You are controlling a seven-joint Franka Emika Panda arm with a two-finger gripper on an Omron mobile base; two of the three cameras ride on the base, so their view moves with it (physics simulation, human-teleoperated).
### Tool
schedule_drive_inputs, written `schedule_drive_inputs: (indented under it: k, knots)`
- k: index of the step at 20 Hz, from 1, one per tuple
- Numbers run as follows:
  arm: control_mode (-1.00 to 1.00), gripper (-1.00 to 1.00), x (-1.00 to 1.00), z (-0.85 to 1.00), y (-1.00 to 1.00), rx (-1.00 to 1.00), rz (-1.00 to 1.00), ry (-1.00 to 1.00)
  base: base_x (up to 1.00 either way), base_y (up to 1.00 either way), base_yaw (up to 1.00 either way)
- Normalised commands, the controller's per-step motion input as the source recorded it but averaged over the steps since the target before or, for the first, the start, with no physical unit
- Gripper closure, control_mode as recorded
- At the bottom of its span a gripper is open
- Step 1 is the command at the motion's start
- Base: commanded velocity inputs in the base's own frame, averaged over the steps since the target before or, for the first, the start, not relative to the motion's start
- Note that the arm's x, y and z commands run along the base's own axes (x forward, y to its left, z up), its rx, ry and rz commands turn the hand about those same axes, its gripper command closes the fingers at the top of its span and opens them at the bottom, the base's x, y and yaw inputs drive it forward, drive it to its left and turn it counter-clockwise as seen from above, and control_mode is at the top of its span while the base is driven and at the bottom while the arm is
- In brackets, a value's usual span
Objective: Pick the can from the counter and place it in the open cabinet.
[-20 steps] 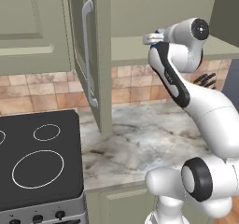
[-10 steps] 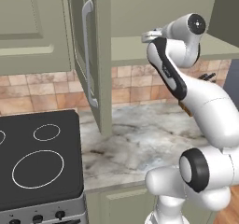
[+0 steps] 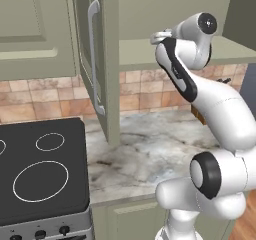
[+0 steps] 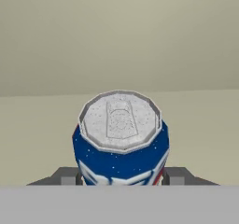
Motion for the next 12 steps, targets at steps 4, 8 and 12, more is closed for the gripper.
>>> schedule_drive_inputs:
  k: [4,8,12]
  knots:
    - [-1.0,1.0,0.26,-0.2,0.0,-0.01,0.0,0.02,0.0,0.0,0.0]
    - [-1.0,1.0,0.27,-0.23,0.0,-0.02,0.0,0.04,0.0,0.0,0.0]
    - [-1.0,1.0,0.14,-0.13,0.0,0.0,0.0,0.03,0.0,0.0,0.0]
